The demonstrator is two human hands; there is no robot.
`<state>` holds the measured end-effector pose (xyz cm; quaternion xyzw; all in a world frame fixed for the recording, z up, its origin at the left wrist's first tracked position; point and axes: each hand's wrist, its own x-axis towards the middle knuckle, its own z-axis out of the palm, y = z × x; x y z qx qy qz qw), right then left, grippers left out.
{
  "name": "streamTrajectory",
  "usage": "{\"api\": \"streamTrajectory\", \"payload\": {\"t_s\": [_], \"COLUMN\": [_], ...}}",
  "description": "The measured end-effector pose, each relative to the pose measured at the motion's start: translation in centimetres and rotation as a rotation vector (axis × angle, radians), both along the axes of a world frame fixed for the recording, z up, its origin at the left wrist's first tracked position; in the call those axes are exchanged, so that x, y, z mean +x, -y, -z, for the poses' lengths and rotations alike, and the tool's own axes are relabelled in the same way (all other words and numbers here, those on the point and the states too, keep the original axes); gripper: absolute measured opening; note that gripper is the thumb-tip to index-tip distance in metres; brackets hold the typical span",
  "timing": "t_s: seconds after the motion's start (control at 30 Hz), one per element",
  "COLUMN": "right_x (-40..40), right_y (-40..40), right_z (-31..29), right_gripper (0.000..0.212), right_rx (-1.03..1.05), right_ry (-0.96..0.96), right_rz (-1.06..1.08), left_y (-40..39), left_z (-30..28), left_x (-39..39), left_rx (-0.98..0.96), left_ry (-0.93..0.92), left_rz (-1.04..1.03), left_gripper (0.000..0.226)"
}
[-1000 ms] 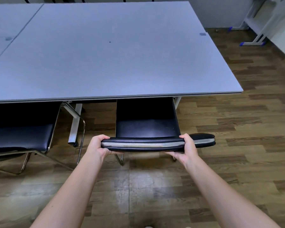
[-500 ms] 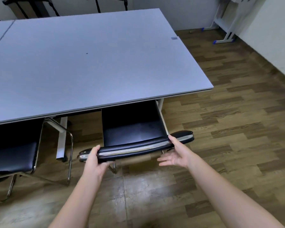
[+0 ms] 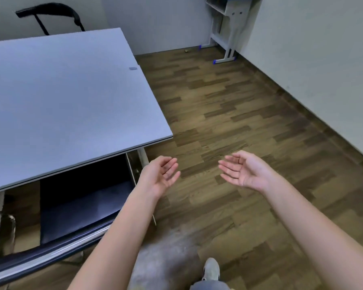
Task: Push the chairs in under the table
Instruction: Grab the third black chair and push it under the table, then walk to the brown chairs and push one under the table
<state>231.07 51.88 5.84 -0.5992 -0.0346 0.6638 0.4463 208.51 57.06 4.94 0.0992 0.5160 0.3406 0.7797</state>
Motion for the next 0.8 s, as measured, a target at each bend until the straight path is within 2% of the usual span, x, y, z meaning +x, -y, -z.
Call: {"api": "streamTrajectory", "payload": {"t_s": [0.17,0.3,0.53,0.8], "right_x": [9.9,13.3,15.7,18.5], "right_y": [-6.3,-13.8,-30.6,-49.4], "right_z": [-2.5,-2.6,-1.1,-2.7], "right_gripper": [0.014,0.014,0.013,0.010], "right_rx": [0.023,0.032,0.006,0.004], "right_ry": [0.026,-0.003,-0.013,-0.029], "right_rz": [-0.008,-0.048,-0.181,-0.338], "left_y": [-5.6,-11.3,-25.6,-42.4], "left_z": [-1.3,-1.5,0.1,-0.7], "left_x": [8.8,12.6,17.8,21.8], "left_rx": [-0.022,0.001,-0.002,-0.047], "left_ry": [0.006,-0.028,-0.017,0.013], "left_rz": [-0.063,-0.133,-0.231,-0.370], "left_gripper": [0.011,0.010,0.008,0.007]}}
